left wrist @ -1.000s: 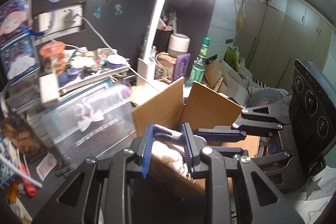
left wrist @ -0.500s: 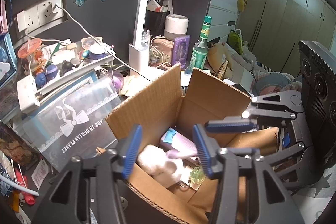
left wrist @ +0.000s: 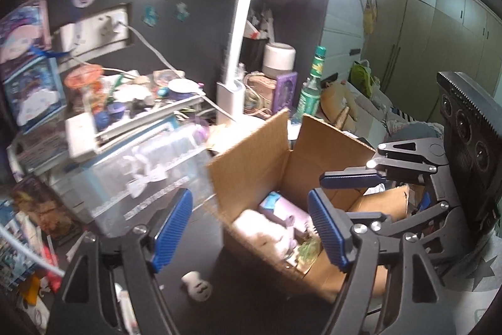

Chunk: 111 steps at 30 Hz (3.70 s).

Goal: Organize objects
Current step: 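Move the right gripper back to the white ghost-shaped plush, then close the right gripper on the ghost plush and lift it, then carry the ghost plush into the cardboard box and open the right gripper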

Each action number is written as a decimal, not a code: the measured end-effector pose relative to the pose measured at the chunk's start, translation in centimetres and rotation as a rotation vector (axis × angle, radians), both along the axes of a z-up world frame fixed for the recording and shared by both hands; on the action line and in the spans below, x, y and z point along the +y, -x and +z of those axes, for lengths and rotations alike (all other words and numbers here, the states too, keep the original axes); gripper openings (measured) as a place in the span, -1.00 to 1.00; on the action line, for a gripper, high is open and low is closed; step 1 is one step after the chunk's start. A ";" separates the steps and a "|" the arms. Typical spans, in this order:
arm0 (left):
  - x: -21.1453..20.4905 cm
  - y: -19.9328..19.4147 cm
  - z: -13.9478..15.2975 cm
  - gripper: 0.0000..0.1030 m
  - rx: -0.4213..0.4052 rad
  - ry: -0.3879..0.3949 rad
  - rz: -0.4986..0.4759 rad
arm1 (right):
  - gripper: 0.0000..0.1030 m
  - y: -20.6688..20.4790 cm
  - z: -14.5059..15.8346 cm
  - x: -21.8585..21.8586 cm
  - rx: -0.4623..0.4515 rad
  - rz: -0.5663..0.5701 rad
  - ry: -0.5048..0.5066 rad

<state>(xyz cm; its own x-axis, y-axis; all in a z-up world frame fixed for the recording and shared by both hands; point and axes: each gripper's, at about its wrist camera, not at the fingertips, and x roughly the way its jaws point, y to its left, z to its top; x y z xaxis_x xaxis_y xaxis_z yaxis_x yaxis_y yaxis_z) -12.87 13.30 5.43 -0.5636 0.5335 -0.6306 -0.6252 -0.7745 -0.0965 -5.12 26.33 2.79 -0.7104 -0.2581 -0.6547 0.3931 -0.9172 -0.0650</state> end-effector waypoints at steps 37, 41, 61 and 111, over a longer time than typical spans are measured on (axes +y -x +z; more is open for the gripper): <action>-16.6 -6.3 -10.6 0.61 -0.120 -0.039 0.288 | -0.20 6.4 -15.3 -15.3 -0.147 -0.123 -0.098; -16.6 -6.3 -10.6 0.61 -0.119 -0.037 0.289 | -0.20 7.0 -16.0 -15.0 -0.184 -0.120 -0.085; -15.7 -6.0 -8.8 0.54 -0.131 -0.100 0.208 | -0.62 1.7 -10.1 -17.3 -0.071 0.163 0.042; 5.2 1.3 -2.0 -0.05 -0.102 0.013 -0.111 | -0.54 1.6 -0.7 -0.8 -0.049 0.002 -0.007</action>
<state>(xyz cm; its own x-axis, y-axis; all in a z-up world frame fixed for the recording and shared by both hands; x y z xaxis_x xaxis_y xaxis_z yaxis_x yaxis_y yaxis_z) -14.17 18.55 3.39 -0.4347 0.5800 -0.6890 -0.6943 -0.7030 -0.1538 -6.74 25.53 2.09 -0.6769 -0.2548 -0.6906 0.3982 -0.9158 -0.0524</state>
